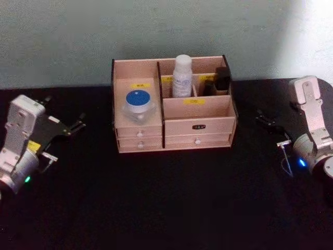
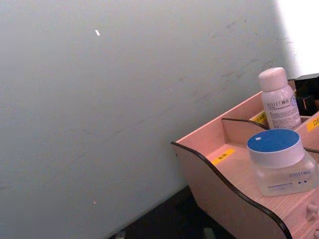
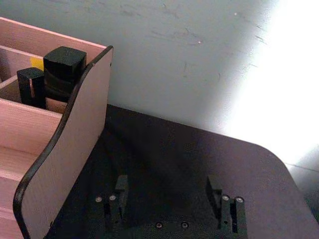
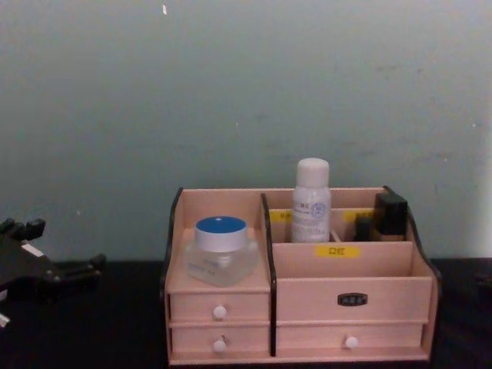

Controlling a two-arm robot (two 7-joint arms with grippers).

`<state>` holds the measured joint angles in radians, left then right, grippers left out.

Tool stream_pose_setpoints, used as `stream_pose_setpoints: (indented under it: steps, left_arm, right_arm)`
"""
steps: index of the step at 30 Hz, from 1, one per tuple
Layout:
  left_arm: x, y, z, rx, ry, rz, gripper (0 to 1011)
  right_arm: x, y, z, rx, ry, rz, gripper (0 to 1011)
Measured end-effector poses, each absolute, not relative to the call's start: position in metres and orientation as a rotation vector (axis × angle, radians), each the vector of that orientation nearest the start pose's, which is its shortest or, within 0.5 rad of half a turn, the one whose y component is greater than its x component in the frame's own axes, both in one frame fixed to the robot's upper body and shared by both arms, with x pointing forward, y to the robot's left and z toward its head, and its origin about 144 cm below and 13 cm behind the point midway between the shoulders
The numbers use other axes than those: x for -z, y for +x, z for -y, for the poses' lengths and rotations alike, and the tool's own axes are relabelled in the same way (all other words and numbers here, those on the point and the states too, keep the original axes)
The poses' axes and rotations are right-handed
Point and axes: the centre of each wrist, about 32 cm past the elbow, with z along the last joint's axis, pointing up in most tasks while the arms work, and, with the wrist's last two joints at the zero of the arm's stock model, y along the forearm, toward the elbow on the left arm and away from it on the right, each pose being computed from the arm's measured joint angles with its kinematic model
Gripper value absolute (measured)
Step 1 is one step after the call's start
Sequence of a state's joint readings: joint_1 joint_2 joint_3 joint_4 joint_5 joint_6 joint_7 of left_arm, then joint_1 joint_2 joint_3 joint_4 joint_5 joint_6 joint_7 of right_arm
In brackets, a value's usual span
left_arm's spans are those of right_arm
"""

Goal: Pick up the facial cleanser and watermelon frost from the table and place them into the tiered storage box.

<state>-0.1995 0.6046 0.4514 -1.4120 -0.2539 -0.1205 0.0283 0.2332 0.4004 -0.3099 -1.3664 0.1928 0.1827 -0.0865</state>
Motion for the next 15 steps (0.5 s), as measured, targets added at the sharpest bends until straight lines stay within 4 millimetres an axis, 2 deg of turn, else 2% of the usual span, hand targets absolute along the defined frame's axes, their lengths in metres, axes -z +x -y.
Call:
stream_pose_setpoints:
  steps: [15]
  left_arm:
    - [-1.1398, 0.4886, -0.3097, -1.248, 0.304, 0.285, 1001]
  right_arm:
    - [-1.1480, 0.5122, 0.2798, 1.458, -0.389, 0.059, 1000]
